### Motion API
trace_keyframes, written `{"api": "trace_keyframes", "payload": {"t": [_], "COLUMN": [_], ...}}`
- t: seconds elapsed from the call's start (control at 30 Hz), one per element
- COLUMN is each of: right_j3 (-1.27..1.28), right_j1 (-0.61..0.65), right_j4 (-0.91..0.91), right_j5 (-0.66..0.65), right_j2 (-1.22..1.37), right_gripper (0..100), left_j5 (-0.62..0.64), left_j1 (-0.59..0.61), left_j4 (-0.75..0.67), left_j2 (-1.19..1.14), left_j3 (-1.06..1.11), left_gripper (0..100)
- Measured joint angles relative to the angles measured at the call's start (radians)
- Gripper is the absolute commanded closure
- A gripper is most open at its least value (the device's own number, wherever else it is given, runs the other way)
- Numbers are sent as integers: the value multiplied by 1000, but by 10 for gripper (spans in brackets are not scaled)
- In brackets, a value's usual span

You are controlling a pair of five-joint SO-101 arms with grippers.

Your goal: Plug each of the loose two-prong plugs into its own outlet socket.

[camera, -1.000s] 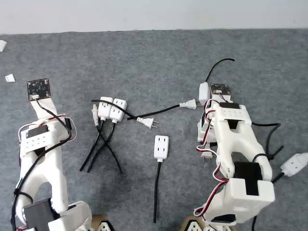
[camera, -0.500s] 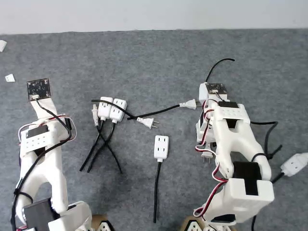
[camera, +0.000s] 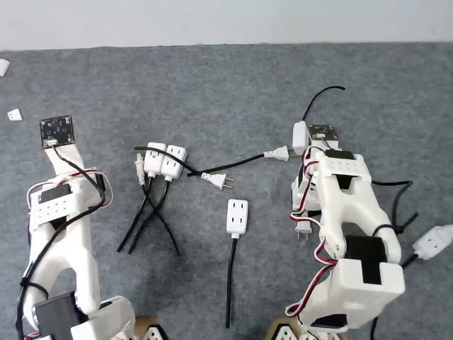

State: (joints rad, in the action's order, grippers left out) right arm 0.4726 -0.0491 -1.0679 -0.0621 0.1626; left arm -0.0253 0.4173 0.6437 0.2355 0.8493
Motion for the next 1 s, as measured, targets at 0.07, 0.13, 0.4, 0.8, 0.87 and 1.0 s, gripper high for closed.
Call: {"api": "trace_keyframes", "payload": {"t": [0.07,0.13,0.4,0.8,0.87,1.0], "right_j3": [0,2,133,158,158,158], "right_j1": [0,3,244,715,761,786], "right_j4": [-3,-31,-81,17,57,115], "right_j5": [0,0,0,-84,-86,-86], "right_j2": [-9,-54,-543,-939,-896,-804], "right_gripper": [991,991,991,991,991,991], "left_j5": [0,0,-37,-221,-295,-425], "left_j1": [-6,-21,-61,-117,-150,-196], "left_j4": [5,6,46,242,245,215], "left_j2": [0,0,-64,-244,-221,-106], "left_j3": [0,0,-8,-187,-157,-20], "left_gripper": [902,902,915,988,988,988]}}
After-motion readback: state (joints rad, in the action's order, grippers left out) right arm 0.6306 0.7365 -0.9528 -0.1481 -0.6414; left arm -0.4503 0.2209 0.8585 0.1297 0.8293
